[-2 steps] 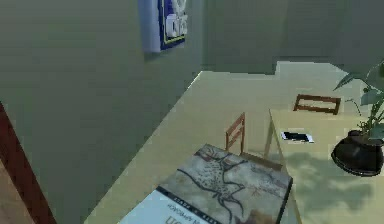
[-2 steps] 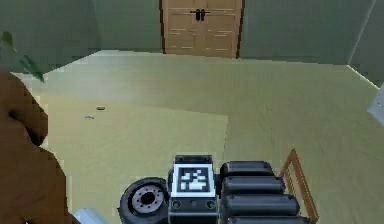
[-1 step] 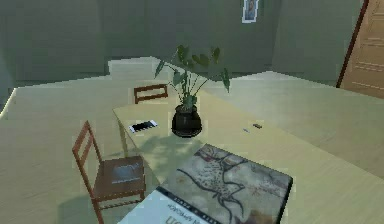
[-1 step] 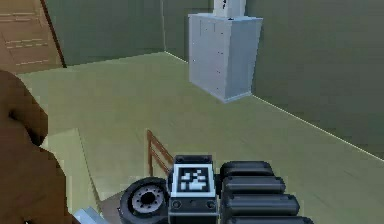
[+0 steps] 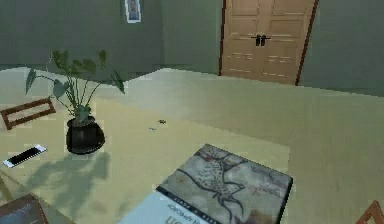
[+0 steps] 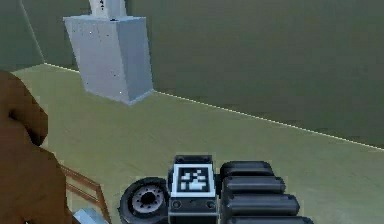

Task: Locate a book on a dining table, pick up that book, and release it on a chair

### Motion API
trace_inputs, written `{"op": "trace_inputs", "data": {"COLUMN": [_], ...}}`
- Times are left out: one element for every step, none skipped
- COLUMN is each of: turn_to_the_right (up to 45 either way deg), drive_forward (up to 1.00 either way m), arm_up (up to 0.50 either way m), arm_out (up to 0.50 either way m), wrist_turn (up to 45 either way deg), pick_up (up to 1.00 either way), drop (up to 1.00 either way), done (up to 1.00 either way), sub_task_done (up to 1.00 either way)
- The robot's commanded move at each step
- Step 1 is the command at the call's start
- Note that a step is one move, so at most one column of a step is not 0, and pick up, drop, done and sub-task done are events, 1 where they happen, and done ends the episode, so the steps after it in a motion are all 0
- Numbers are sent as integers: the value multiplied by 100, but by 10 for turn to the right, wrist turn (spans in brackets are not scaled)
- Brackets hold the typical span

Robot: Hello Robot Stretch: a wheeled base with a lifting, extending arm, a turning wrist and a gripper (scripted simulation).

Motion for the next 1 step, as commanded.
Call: {"op": "trace_inputs", "data": {"turn_to_the_right": [-450], "drive_forward": [0], "arm_up": [0], "arm_out": [0], "wrist_turn": [0], "pick_up": [0], "drop": [0], "done": [0], "sub_task_done": [0]}}
